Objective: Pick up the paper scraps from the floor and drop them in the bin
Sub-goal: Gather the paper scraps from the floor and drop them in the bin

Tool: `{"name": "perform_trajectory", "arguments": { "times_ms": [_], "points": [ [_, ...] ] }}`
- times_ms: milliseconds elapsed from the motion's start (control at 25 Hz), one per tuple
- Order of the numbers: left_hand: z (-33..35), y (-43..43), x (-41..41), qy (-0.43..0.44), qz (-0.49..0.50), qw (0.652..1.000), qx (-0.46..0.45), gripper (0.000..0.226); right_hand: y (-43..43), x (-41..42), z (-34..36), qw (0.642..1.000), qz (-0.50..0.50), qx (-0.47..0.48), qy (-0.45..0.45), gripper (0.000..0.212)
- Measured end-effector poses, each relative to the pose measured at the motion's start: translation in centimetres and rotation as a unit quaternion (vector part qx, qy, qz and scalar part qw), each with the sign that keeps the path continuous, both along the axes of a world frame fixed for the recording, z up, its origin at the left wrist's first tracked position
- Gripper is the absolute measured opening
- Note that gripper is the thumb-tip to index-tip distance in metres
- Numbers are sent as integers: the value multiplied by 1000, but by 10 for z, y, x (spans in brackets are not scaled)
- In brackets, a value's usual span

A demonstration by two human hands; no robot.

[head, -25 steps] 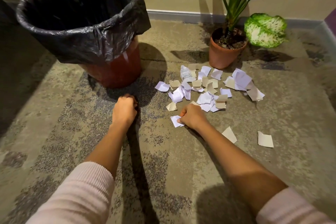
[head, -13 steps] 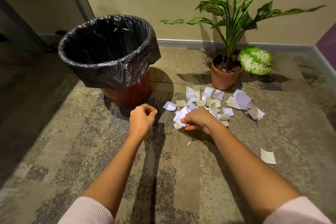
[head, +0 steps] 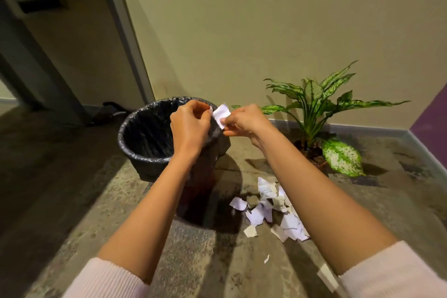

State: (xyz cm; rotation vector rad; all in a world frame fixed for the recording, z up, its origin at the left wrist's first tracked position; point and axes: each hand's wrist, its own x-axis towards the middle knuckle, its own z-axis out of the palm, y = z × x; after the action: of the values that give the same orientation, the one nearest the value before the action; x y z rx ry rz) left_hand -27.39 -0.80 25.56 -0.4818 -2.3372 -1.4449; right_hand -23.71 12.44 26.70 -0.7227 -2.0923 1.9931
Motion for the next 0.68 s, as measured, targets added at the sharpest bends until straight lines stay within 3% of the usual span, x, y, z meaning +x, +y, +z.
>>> {"name": "perform_trajectory", "arguments": {
  "times_ms": [80,160,280,680],
  "points": [
    [3,-16,-23,-12,29,999,-36,14,-14,-24,9,999,3,32,-4,16],
    [-2,-31,-41,-17,52,994,-90,21,-27,-44,9,998,10,67,-20,2],
    [-15,-48,-57,-42,68,988,-133,25,-41,-64,0,995,19,93,-37,17],
    [-31,-55,-45,-50,62,982,-172,12,-39,-52,-20,995,8,95,10,29]
  ]
}}
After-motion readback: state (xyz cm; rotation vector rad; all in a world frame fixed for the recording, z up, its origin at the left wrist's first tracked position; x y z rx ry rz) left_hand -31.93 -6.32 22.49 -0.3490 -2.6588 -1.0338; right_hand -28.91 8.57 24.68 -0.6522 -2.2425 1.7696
